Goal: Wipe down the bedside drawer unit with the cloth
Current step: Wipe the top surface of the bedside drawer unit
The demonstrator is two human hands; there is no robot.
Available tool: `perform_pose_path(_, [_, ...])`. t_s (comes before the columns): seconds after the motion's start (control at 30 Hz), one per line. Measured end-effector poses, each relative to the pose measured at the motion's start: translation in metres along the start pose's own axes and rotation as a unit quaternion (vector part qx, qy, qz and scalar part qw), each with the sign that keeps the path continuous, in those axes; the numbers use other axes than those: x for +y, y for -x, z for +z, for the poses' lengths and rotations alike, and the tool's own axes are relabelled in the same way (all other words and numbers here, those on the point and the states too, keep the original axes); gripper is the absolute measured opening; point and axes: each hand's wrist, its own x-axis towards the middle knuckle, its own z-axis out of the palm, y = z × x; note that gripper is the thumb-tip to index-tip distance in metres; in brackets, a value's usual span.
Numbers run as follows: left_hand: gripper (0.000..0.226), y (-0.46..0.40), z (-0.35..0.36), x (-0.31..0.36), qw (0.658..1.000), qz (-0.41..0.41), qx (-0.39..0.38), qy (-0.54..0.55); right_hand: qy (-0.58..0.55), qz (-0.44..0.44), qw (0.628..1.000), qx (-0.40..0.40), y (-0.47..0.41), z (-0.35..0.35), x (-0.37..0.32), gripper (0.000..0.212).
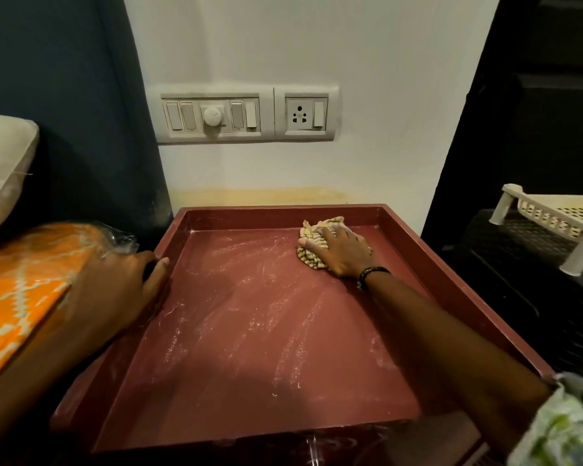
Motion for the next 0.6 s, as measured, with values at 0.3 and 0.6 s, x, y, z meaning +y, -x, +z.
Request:
perform_pose_path(0.3, [0.039, 0.001, -0.001, 0.000, 1.000, -0.009, 0.006, -0.008, 0.007, 0.118, 0.993, 0.011, 0.003, 0.001, 0.019, 0.070])
perform_pose_path(0.6, [0.042, -0.002, 0.000, -0.001, 1.000, -0.005, -0.004, -0.023, -0.009, 0.174, 0.985, -0.010, -0.018, 0.019, -0.072, 0.073])
